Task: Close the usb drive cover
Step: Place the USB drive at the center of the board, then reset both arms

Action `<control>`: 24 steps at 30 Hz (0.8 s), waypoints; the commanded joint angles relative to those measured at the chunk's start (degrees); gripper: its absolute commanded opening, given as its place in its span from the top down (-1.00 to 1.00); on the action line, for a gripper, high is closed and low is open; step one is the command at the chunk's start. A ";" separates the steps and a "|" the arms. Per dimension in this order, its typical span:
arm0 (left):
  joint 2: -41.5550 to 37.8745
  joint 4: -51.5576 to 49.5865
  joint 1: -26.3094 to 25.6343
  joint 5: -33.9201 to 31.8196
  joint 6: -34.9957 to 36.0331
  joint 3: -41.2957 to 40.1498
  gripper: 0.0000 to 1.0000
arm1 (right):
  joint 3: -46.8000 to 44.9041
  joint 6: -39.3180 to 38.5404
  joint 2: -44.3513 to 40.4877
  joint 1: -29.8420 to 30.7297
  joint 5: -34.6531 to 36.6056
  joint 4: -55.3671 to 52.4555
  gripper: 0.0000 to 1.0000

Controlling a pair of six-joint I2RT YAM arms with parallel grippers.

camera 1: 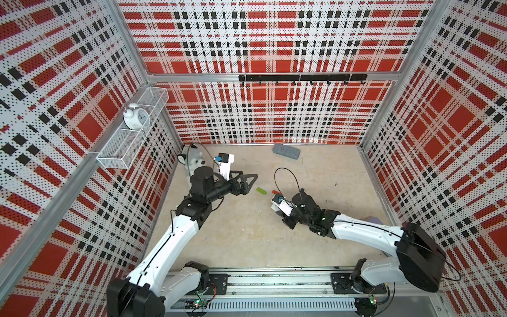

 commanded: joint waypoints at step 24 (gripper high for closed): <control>-17.52 15.79 6.31 -37.58 2.55 -18.48 -0.96 | 9.95 6.97 0.93 0.41 18.14 -8.52 -0.56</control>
